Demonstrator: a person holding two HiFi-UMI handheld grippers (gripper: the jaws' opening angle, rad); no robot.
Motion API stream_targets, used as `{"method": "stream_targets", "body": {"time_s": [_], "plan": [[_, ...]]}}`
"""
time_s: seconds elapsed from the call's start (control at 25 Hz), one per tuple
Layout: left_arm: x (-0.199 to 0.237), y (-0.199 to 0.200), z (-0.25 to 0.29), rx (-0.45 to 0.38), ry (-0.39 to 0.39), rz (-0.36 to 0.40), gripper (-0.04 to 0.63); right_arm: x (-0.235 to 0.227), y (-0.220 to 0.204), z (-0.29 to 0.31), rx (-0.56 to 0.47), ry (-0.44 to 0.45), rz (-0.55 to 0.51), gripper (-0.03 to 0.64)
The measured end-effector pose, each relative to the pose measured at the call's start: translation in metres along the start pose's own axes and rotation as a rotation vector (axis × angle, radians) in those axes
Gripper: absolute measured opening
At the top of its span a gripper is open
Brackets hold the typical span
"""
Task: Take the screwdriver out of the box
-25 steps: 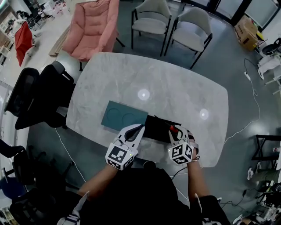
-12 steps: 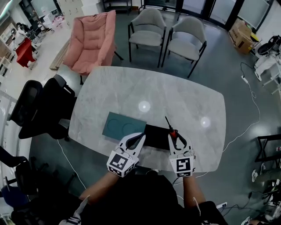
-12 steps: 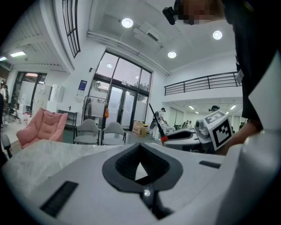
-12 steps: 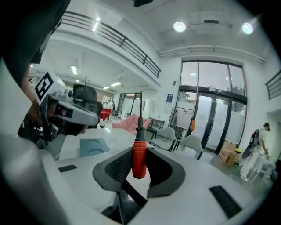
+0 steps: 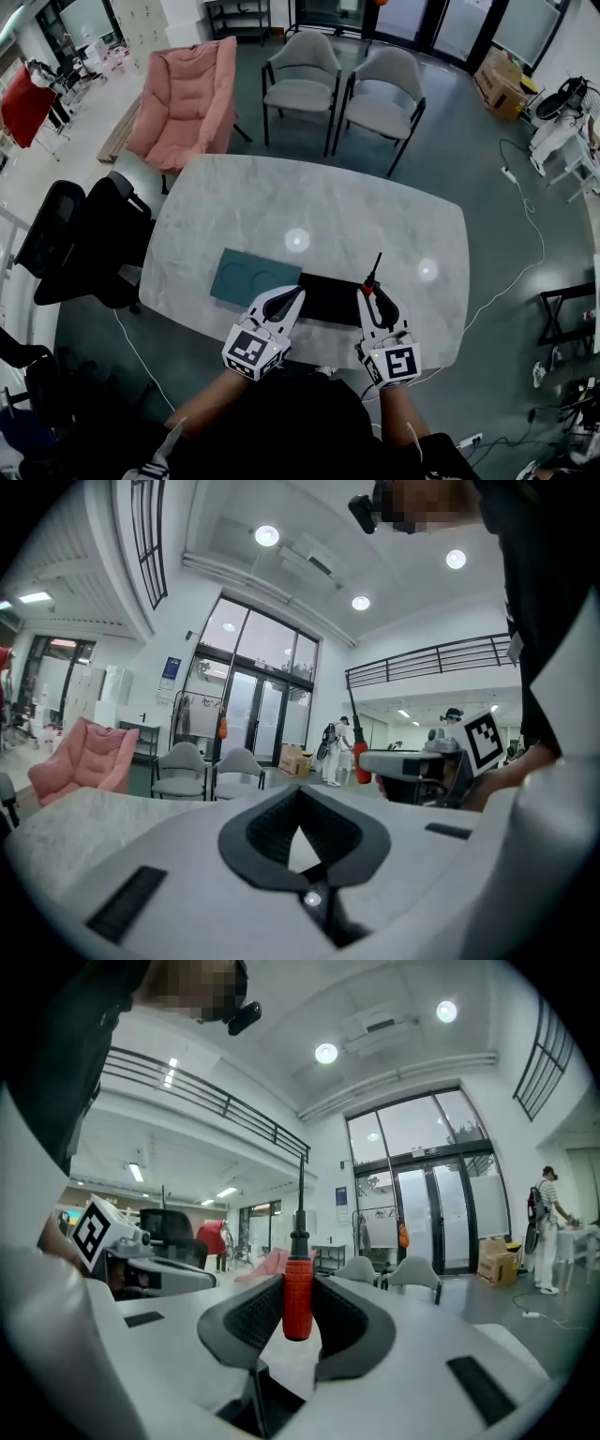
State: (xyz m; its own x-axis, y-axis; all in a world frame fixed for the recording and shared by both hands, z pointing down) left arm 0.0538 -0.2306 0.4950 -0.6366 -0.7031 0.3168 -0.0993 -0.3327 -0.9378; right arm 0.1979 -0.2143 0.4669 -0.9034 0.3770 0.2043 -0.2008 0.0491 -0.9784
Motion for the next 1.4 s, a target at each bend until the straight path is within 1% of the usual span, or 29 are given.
{"method": "stream_targets", "body": {"time_s": [0.16, 0.48, 0.84, 1.4], "plan": [[-0.004, 0.006, 0.001, -0.02, -0.014, 0.0, 0.005, 0.0, 0.022, -0.008, -0.077, -0.024, 0.044, 0.114], [-0.011, 0.019, 0.001, -0.043, -0.035, 0.008, 0.004, 0.005, 0.056, -0.016, -0.177, -0.075, 0.048, 0.114], [-0.02, 0.03, 0.002, -0.079, -0.058, 0.02, 0.005, 0.001, 0.078, -0.02, -0.235, -0.087, 0.019, 0.112], [-0.029, 0.045, 0.003, -0.107, -0.071, 0.036, 0.005, -0.001, 0.095, -0.024, -0.281, -0.089, 0.006, 0.112]]}}
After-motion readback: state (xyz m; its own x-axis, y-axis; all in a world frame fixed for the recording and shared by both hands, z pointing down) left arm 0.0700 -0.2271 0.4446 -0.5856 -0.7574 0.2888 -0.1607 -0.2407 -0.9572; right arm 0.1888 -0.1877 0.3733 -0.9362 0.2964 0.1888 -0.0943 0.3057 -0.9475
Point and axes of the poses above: the fingertips, and each gripper's own axes: z forward along the fingers, x to its left, y out of its top, the point moved 2 cm from there along -z, backward along the fingers, and after that the axes turned 12 degrees about -z, right-handed, at the moved point
